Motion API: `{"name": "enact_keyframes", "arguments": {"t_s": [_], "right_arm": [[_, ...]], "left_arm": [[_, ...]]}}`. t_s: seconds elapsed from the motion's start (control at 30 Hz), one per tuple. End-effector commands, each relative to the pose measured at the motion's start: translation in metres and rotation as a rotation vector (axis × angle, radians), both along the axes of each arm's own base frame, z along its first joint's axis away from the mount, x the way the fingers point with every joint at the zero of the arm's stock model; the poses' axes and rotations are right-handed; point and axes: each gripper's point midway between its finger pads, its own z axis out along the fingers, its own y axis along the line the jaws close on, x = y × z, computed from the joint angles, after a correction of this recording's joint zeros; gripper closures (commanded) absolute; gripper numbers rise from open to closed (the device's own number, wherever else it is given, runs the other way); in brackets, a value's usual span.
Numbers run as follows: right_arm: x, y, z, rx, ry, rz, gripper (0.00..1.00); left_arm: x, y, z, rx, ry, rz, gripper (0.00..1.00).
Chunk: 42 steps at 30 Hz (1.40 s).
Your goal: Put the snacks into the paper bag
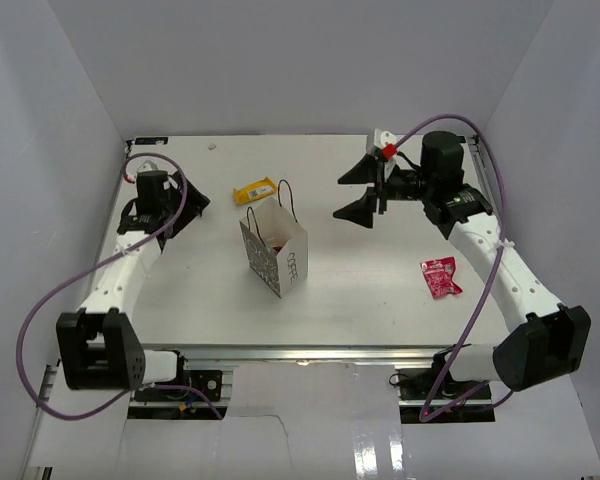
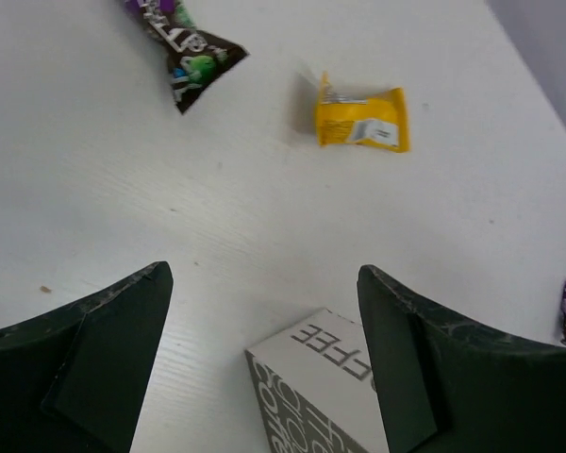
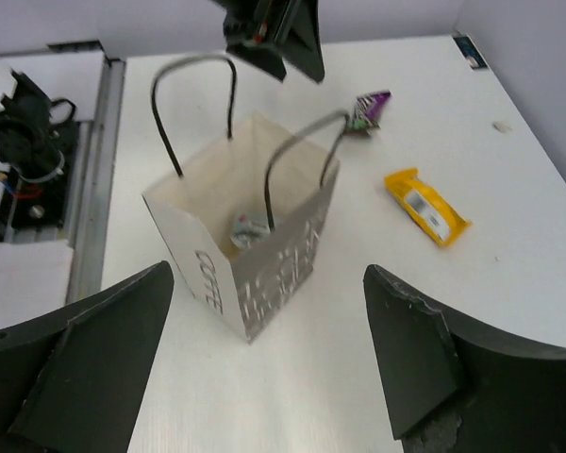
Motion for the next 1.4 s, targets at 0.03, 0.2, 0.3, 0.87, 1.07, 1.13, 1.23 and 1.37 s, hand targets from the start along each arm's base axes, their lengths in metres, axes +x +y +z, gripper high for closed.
{"name": "enact_keyframes", "arguments": {"t_s": [0.03, 0.2, 0.3, 0.87, 1.07, 1.13, 1.23, 1.37], "right_arm": [[-0.008, -0.043, -0.064, -0.149, 0.030, -0.060, 0.12], [-0.003, -0.088, -0.126, -0.246, 0.118, -0.208, 0.12], [0.001, -0.100, -0.135, -0.262, 0.115, -0.244, 0.12], [0.015, -0.113, -0.153, -0.293, 0.135, -0.287, 0.11], [0.017, -0.115, -0.152, -0.282, 0.154, -0.293, 0.11], [0.017, -0.115, -0.151, -0.277, 0.162, -0.293, 0.11], [0.018, -0.115, -0.150, -0.274, 0.165, -0.293, 0.11], [0.017, -0.114, -0.151, -0.269, 0.178, -0.289, 0.11]], "left_arm": [[0.046, 0.028, -0.008, -0.045, 0.084, 0.025, 0.15], [0.100, 0.034, -0.057, -0.181, 0.272, 0.173, 0.22], [0.120, 0.043, -0.072, -0.208, 0.287, 0.251, 0.24], [0.146, 0.081, -0.146, -0.176, 0.430, 0.385, 0.34], [0.149, 0.084, -0.142, -0.160, 0.420, 0.338, 0.29], [0.146, 0.083, -0.135, -0.170, 0.412, 0.319, 0.27], [0.142, 0.083, -0.118, -0.161, 0.386, 0.306, 0.24], [0.132, 0.098, -0.103, -0.139, 0.351, 0.372, 0.16]]}}
